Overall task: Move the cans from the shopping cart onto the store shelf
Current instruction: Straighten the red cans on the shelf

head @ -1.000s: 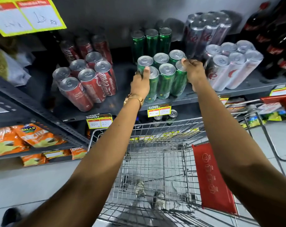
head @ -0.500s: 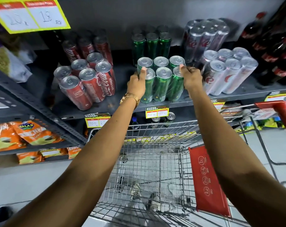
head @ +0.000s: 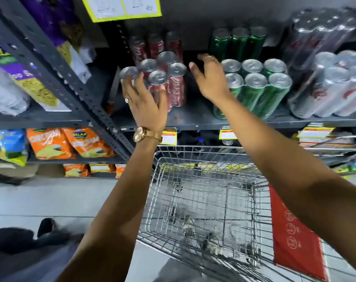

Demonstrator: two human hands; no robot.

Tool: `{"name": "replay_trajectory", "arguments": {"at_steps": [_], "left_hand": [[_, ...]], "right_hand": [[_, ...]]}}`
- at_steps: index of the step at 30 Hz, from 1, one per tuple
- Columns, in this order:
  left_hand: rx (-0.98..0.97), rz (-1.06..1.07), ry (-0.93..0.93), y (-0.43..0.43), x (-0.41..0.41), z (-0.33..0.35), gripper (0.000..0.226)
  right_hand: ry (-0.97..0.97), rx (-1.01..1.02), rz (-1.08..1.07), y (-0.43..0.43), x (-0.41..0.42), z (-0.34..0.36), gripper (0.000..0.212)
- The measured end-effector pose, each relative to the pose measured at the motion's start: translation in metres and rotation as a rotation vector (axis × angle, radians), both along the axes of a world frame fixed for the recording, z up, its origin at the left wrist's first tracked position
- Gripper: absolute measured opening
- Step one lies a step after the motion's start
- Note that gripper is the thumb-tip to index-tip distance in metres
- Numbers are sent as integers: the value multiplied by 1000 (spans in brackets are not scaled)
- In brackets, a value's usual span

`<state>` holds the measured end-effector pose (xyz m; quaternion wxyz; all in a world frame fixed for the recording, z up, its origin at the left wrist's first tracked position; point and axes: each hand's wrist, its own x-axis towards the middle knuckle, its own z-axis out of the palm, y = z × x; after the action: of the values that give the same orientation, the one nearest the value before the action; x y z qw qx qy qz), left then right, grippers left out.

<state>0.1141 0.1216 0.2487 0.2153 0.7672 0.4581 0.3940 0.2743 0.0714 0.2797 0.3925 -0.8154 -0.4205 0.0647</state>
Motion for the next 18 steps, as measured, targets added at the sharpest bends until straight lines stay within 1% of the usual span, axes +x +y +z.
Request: {"name": "replay_trajectory", "arguments": {"at_steps": [2, 3, 4, 5, 6, 7, 9, 11, 15, 18], "left_hand": [[-121, 28, 80, 19, -12, -4, 72], [-213, 5, 66, 28, -17, -6, 77], [-319, -34, -2, 34, -21, -7, 80], [-431, -68, -105, 37, -23, -7, 80], [-545, -83, -218, 38, -24, -8, 79], [-638, -81, -317, 37, -23, -8, 77], [-740, -40, -423, 36, -17, -10, 80], [-760, 16, -461, 40, -11, -10, 81], [-719, 73, -454, 64, -7, -7, 60], [-706, 14, -431, 75, -14, -5, 53]], "right_hand": [[99, -63, -5, 23, -4, -4, 48], [176, -91, -11, 33, -7, -6, 43], [271, -105, -18, 41, -10, -9, 34], [372, -88, -28, 46, -12, -12, 30], [464, -55, -40, 50, -14, -16, 31], [524, -25, -51, 51, -14, -18, 30], [563, 26, -70, 52, -15, -22, 26], [592, 56, -92, 51, -17, -22, 26], [548, 42, -170, 42, -29, -30, 29], [546, 46, -182, 33, -36, -36, 44]]}}
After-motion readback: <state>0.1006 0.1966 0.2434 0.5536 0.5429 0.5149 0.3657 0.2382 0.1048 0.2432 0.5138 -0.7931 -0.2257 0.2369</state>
